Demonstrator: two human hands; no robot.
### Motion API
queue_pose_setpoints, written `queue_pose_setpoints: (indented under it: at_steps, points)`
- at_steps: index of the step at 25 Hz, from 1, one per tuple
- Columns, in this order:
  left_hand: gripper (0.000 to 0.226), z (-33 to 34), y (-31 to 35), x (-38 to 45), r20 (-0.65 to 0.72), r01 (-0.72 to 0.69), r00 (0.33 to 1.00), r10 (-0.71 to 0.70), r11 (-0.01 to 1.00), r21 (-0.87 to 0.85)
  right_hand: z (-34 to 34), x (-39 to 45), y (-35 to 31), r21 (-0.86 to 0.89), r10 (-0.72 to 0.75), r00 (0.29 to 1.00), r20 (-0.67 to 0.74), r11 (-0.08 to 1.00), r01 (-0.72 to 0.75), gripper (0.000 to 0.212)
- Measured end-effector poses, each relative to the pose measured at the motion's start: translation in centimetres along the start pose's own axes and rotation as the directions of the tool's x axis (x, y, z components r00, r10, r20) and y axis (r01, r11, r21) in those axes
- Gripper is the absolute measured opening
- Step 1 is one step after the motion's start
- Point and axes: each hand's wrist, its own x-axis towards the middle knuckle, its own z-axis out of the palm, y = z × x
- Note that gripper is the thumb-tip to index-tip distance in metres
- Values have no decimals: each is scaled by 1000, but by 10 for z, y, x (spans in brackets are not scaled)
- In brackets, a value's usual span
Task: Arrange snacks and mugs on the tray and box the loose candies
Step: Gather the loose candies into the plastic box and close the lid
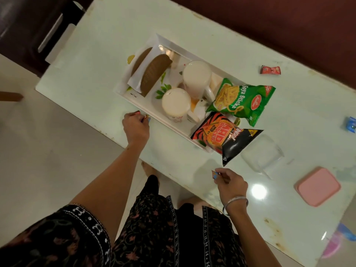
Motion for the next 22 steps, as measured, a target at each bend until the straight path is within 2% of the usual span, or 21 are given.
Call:
queue_pose_setpoints:
  at_steps: [4, 9, 12, 15, 16, 18, 20, 22]
  points:
    - [15, 6, -2, -31, -7, -22, 1000, 21, 988, -150, -1, -2, 0, 52, 23, 999, -40, 998, -21, 14]
    - [19, 26, 2, -114, 210, -7, 976, 62, 968, -252, -13, -6, -3, 238, 106, 985, -135, 969, -72, 11]
    - [13, 41, 10, -186, 450, 82, 892, 36, 968, -239, -33, -4, 5, 326, 154, 961, -228, 942, -73, 10]
    - [7, 56, 46, -239, 630, 295, 776, -3, 886, -359, -58, 0, 13, 393, 221, 909, -352, 917, -70, 14]
    - [12, 62, 64, -247, 638, 330, 770, 8, 850, -410, -66, 1, 14, 408, 237, 890, -391, 911, -63, 15]
    - [13, 77, 103, -253, 583, 276, 808, 90, 816, -508, -79, 5, 16, 424, 253, 857, -450, 905, -44, 16]
    - [7, 89, 141, -254, 486, 114, 846, 220, 816, -566, -90, 8, 16, 430, 249, 830, -499, 903, -12, 17]
    - [11, 99, 170, -252, 418, -33, 846, 331, 815, -579, -99, 13, 13, 412, 230, 796, -559, 911, 26, 19]
